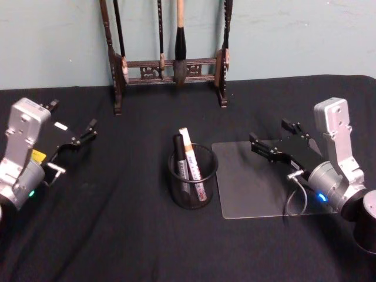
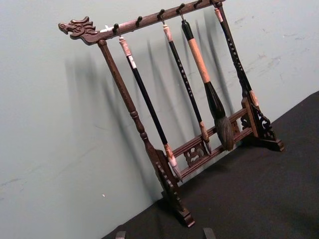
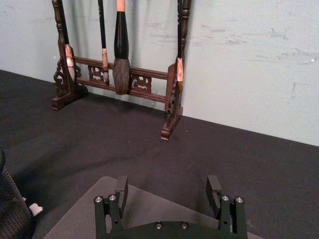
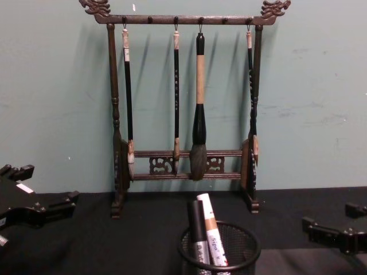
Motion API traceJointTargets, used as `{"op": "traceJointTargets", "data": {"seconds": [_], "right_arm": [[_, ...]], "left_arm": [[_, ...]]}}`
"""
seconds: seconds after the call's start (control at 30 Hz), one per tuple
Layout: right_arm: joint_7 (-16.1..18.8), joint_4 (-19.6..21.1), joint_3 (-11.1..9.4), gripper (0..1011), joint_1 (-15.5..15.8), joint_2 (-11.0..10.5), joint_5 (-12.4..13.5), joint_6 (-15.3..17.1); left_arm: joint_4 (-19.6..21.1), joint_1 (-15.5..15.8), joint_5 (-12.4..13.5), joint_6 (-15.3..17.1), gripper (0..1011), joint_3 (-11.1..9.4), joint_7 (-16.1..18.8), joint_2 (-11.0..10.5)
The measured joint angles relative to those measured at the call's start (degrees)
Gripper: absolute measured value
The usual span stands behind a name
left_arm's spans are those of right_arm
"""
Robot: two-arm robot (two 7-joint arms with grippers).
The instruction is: Pick up the water-based marker from the table and place it into the pen holder.
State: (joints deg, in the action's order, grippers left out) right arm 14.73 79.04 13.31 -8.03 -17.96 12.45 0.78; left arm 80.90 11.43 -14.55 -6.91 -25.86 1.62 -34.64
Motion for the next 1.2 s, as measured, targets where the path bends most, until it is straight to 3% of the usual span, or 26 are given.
{"op": "traceJointTargets", "data": {"seconds": [1.2], "right_arm": [[0.16, 0.35, 0.18, 1002, -0.16, -0.14, 0.37, -0.14]], "left_arm": [[0.0, 0.0, 0.0, 0.0, 1001, 0.0, 0.0, 0.0]]}}
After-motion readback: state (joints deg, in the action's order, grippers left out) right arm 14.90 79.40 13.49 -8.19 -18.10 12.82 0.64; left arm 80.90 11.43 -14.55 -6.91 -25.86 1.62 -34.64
